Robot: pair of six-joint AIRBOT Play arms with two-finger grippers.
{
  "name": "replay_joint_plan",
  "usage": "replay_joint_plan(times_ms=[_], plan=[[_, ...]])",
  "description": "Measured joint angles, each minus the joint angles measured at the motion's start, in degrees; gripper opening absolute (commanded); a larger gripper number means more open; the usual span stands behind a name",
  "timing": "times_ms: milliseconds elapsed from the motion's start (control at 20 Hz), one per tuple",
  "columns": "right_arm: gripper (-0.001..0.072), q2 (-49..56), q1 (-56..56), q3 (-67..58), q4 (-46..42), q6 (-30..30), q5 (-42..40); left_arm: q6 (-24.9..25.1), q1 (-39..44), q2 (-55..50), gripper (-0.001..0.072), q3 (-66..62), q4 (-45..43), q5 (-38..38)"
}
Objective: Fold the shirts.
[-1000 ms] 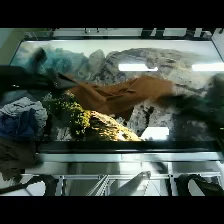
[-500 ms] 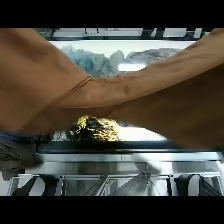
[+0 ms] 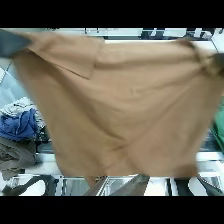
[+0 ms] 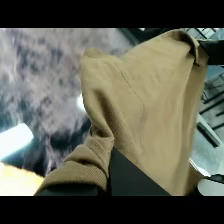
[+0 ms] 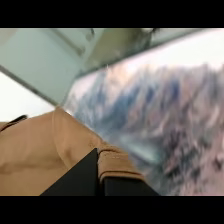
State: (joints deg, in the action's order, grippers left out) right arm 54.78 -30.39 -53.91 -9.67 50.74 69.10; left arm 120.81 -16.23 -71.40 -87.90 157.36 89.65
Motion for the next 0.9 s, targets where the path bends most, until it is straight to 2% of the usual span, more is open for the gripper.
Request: replay_joint_plan(times_ms=[250, 550, 900], plan=[[0.0020, 22.5, 2.0, 2.8, 1.5, -5.8, -0.3, 2.8, 2.3, -16.2, 0.0026, 8.6, -3.6, -7.0], [0.0019, 41.2, 0.9, -2.4, 14.9, -13.7, 4.8, 4.2, 1.3, -29.5, 0.0026, 6.1, -2.7, -11.0], [0.0019, 51.2, 0.2, -16.9, 17.6, -9.4, 9.4, -0.3, 0.0, -39.2, 0.0026, -7.1, -2.5, -9.4]])
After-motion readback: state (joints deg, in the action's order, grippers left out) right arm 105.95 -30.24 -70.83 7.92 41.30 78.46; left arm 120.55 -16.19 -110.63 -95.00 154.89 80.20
